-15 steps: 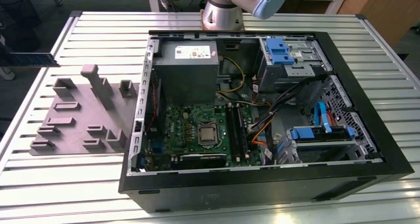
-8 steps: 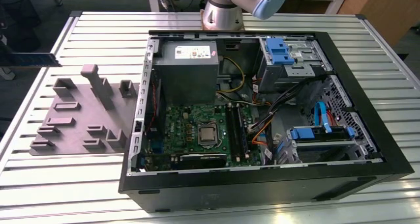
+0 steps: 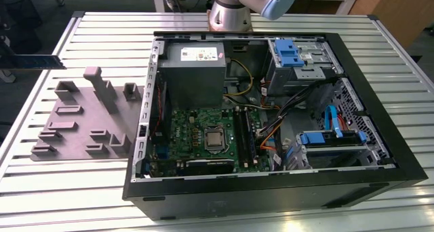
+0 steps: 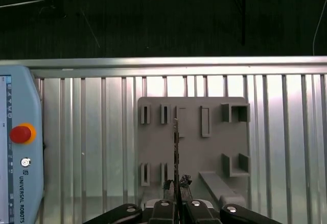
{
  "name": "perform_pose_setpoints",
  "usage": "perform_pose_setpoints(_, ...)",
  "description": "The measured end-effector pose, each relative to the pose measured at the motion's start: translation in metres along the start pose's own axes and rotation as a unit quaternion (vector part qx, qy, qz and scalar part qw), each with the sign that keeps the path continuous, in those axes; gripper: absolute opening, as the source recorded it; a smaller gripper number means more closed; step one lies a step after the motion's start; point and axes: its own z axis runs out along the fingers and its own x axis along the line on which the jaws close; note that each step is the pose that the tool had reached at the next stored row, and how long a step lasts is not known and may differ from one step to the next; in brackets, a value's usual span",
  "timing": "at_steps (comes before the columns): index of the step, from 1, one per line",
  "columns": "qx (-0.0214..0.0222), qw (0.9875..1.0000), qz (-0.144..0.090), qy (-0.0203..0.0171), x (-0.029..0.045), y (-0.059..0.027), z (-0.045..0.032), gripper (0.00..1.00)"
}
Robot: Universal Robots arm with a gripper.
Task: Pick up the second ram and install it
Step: 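Pick up the second ram and move it above second insertion slot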
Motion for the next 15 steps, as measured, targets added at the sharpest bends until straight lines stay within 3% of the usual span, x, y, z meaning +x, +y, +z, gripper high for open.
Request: perform_pose_setpoints(15,0.0,1.0,0.0,0.0,-0.0002,-0.0048,-0.0001,0.14)
